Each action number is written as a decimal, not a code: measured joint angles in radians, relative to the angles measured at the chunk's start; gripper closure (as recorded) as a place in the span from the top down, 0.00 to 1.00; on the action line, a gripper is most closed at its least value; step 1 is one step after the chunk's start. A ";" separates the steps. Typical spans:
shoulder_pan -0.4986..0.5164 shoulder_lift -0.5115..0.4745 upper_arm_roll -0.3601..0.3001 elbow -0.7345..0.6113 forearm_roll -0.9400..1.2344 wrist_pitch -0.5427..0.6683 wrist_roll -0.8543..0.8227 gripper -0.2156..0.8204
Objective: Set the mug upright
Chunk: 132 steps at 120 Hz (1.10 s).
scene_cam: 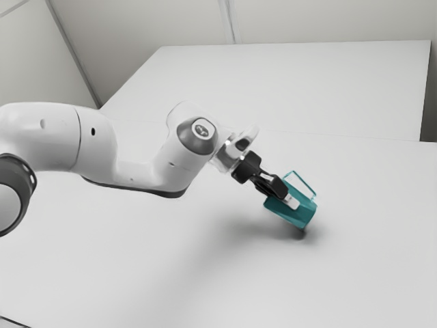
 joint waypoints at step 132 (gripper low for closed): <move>0.265 -0.300 0.003 -0.298 1.003 0.054 -0.800 0.04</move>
